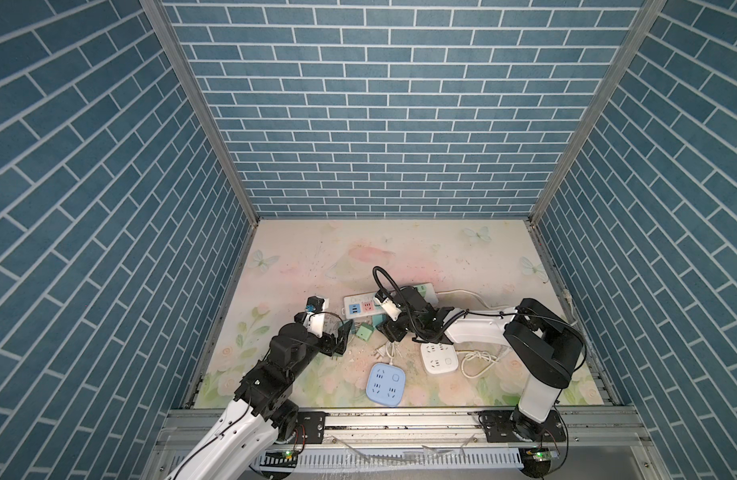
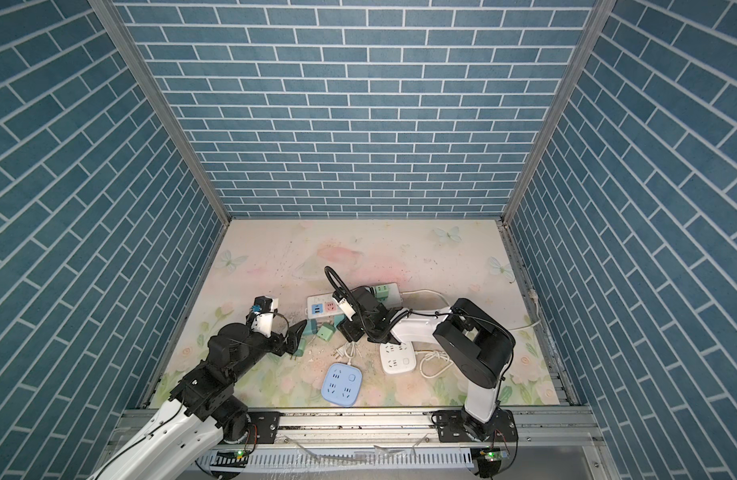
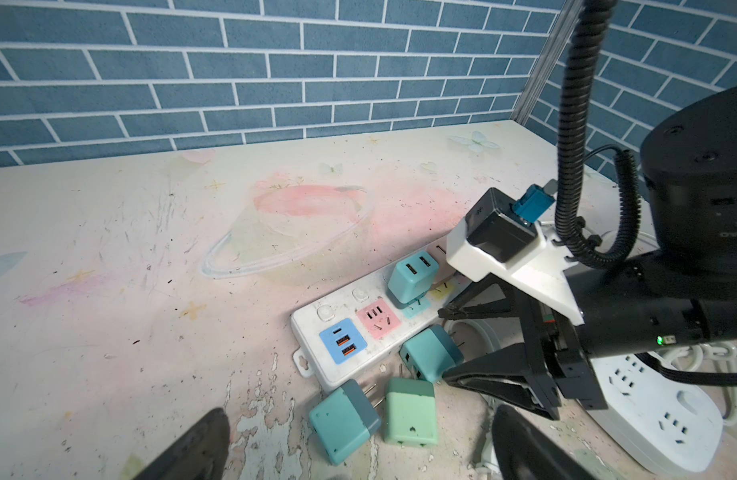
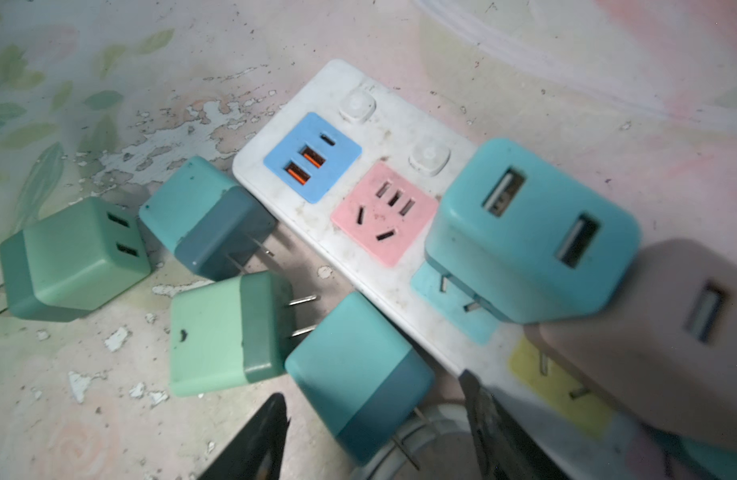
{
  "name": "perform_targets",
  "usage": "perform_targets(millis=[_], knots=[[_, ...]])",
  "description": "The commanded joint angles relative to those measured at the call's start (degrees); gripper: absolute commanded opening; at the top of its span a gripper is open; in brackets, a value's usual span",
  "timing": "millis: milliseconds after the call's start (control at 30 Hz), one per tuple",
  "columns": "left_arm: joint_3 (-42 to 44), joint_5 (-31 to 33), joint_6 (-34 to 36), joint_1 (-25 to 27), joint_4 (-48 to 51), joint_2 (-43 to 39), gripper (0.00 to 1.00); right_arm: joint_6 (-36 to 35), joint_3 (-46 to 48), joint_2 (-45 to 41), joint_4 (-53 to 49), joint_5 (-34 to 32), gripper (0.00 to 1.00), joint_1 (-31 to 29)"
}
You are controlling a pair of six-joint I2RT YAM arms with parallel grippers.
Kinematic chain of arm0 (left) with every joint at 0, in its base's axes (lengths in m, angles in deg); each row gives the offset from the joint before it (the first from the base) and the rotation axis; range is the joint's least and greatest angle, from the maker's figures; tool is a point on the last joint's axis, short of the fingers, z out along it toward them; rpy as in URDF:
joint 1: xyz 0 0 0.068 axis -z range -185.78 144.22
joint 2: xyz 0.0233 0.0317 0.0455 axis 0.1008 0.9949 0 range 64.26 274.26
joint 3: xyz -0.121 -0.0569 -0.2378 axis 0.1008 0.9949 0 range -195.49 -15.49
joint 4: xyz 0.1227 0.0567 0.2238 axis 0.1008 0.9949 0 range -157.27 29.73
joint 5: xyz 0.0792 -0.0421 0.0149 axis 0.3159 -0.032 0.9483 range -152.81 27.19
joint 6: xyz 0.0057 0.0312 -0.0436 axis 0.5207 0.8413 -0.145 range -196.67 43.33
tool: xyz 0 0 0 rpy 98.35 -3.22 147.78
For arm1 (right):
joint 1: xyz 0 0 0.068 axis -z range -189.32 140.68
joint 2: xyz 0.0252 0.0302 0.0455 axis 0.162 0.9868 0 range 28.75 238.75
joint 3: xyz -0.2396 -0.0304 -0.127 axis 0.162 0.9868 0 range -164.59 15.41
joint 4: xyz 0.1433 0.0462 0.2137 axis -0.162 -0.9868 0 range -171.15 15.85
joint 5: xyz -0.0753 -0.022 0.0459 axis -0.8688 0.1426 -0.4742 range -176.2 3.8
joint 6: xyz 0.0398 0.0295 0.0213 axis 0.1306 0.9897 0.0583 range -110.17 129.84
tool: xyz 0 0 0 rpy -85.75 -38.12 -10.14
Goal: Insert the plug
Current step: 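Move the right gripper over the pile of loose adapters, then lower the right gripper and close it on a teal adapter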
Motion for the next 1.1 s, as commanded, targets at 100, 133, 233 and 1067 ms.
perform_targets(millis=[100,133,233,1067], knots=[[0.59,-0.09,0.01,0.02,0.15,-0.45,1.00,0.30,-1.13,1.70,-0.86,4.14,0.70,-0.25],[0.61,-0.18,0.00,0.03,0.19,-0.47,0.99,0.74,-0.87,1.72,-0.39,4.73,0.70,-0.25],[0.73,-0.27,0.09,0.01,0.12,-0.47,1.00,1.81,0.16,1.31,0.23,5.57,0.68,-0.50],[1.05,-0.39,0.01,-0.02,0.77,-2.66,1.00,10.27,4.04,-6.81,1.18,-3.75,0.61,-8.14]])
